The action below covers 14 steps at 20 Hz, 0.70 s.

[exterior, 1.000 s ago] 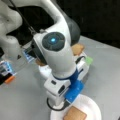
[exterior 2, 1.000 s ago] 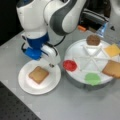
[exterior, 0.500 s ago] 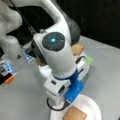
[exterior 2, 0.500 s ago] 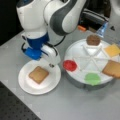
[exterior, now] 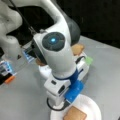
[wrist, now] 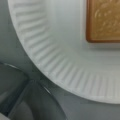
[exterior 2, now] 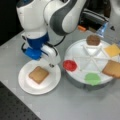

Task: Ingredient selection for cheeseburger or sandwich

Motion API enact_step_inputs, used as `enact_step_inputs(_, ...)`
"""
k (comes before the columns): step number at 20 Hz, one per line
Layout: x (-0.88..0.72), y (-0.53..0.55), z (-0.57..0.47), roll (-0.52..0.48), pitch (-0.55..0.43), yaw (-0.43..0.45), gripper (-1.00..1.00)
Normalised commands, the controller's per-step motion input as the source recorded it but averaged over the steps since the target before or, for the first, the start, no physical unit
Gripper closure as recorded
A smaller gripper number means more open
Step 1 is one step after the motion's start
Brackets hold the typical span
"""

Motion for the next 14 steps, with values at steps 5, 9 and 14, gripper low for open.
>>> enact_step_inputs(5,-0.09,0.05,-0.06,-0.169,-0.075,0.02,-1.0)
enact_step_inputs(9,-0.09,0.05,-0.06,-0.169,-0.075,0.02,-1.0)
enact_step_inputs(14,-0.09,0.05,-0.06,-0.169,-0.075,0.02,-1.0)
